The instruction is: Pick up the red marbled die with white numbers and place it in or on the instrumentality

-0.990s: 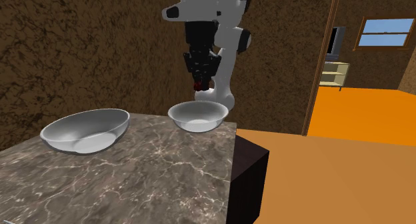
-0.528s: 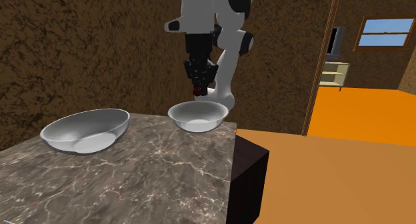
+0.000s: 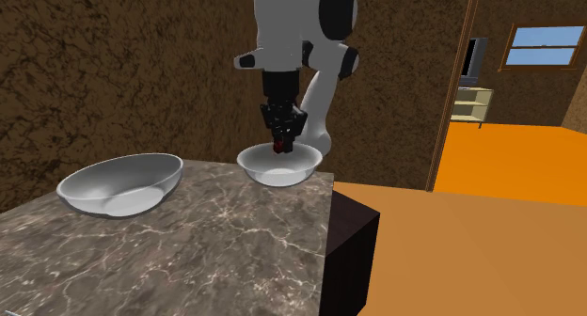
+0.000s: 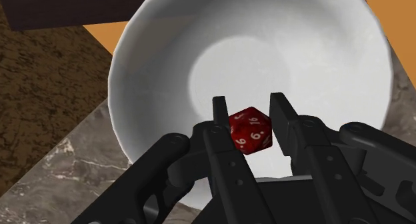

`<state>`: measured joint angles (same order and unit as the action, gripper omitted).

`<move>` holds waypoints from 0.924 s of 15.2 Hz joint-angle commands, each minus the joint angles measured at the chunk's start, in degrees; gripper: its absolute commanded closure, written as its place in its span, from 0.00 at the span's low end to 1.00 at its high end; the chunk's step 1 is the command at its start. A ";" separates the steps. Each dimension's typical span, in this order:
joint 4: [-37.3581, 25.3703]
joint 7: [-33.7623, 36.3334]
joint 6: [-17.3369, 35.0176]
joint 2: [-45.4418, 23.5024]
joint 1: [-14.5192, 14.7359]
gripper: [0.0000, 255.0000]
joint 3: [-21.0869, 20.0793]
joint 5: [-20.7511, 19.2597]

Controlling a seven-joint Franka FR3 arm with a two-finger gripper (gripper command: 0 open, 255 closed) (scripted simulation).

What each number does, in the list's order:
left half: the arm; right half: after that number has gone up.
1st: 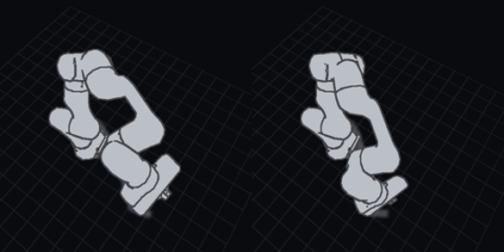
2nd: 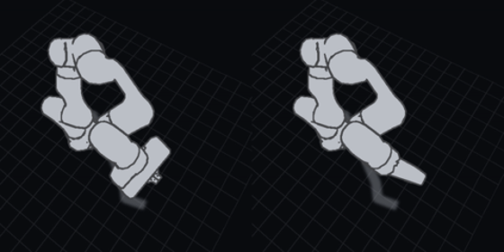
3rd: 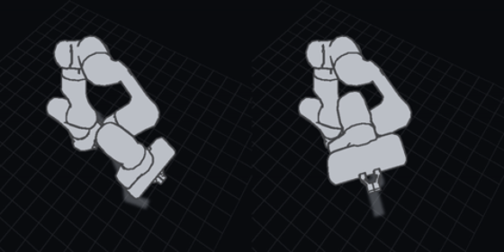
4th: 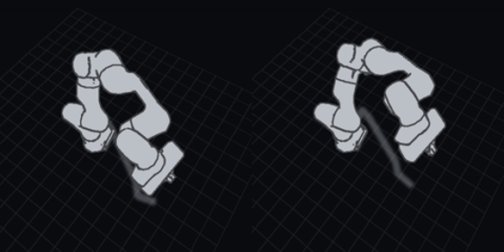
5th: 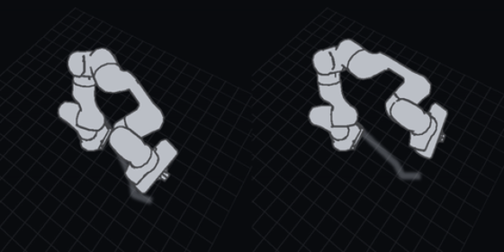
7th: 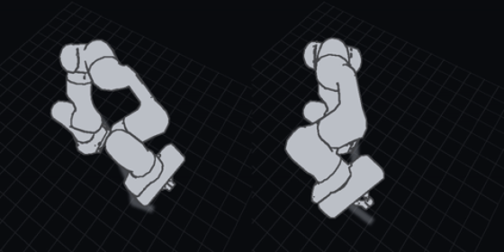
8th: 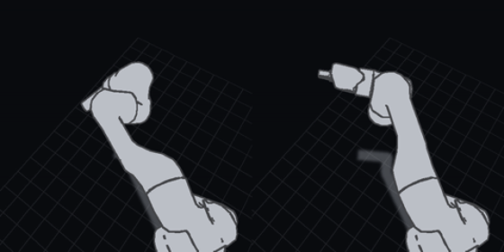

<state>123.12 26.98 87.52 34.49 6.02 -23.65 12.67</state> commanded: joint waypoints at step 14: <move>1.28 -0.04 1.06 0.25 0.10 0.00 -0.17 0.18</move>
<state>124.40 26.94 88.58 34.74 6.12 -23.82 12.84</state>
